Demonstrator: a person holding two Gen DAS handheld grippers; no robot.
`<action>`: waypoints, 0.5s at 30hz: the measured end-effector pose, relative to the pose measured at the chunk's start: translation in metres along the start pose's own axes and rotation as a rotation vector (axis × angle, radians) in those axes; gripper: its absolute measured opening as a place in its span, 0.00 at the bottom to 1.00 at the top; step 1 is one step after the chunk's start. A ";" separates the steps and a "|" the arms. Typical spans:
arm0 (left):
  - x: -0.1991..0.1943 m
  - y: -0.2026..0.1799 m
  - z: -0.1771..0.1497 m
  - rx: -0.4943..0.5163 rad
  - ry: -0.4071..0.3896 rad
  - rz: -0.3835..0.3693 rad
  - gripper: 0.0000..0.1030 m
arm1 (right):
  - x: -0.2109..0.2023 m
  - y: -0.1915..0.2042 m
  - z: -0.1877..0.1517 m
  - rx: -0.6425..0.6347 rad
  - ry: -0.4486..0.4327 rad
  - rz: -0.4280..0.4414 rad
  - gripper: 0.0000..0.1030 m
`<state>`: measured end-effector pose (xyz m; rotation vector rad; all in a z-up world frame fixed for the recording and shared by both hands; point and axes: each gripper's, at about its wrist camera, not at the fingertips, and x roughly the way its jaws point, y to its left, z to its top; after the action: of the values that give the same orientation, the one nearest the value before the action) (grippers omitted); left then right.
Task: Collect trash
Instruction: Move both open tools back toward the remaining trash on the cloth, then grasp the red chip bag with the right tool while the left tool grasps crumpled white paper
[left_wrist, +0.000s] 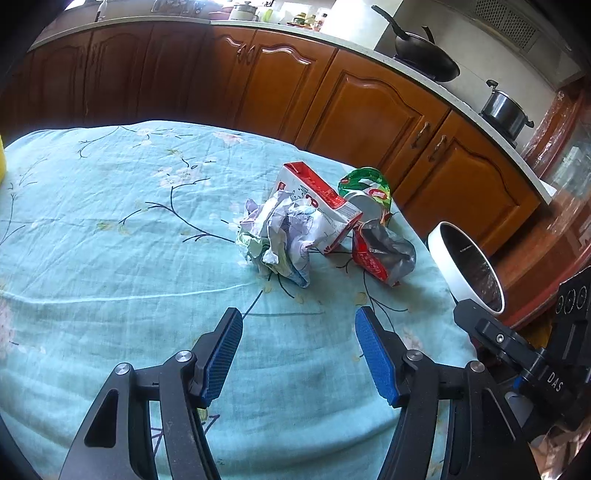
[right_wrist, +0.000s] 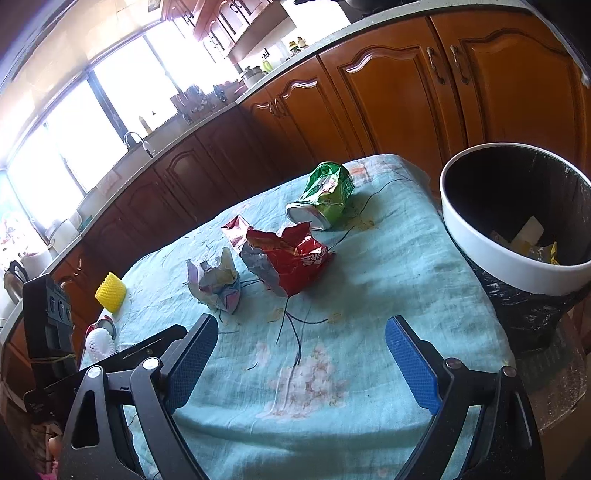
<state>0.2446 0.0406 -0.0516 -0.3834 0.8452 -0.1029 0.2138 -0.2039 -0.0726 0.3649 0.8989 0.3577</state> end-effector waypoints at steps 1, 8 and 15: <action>0.002 0.000 0.002 0.004 -0.001 0.002 0.61 | 0.002 0.001 0.002 -0.002 -0.001 0.002 0.90; 0.022 0.001 0.020 0.007 0.004 0.016 0.62 | 0.025 0.008 0.016 -0.028 0.024 -0.009 0.75; 0.053 0.004 0.040 0.006 0.009 0.044 0.60 | 0.058 0.008 0.031 -0.063 0.064 -0.060 0.41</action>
<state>0.3090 0.0436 -0.0668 -0.3590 0.8614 -0.0665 0.2706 -0.1764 -0.0911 0.2686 0.9572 0.3431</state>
